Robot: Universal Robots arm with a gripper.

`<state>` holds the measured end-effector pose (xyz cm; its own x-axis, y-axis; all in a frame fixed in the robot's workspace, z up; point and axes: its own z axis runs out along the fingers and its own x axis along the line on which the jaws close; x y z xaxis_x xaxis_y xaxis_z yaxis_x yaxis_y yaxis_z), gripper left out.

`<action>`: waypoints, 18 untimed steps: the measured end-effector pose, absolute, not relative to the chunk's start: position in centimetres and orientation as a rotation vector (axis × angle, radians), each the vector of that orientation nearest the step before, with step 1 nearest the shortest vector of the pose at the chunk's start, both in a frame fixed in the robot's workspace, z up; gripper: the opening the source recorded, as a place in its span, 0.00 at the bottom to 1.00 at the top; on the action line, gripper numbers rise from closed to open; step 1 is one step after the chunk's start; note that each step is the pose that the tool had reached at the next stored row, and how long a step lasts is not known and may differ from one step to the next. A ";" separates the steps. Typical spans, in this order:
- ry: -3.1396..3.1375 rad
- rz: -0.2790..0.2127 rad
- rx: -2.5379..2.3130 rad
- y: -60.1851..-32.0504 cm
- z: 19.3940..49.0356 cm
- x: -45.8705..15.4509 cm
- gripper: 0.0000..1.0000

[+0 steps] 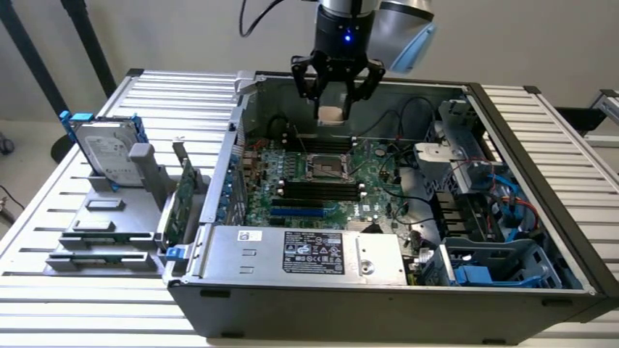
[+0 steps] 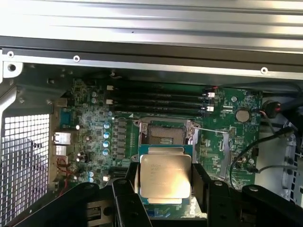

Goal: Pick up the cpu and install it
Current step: 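Pick up the cpu and move it towards the insertion slot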

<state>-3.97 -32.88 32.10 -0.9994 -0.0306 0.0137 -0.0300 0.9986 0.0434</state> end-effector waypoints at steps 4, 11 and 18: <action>-3.126 -0.068 0.039 -32.8 31.4 -3.8 0.54; -3.127 -0.068 0.030 -32.6 30.1 -3.7 0.54; -3.127 -0.067 0.026 -32.6 29.5 -3.7 0.54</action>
<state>-3.71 -32.59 29.51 -0.9998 -0.0166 0.0133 -0.0160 0.9989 0.0431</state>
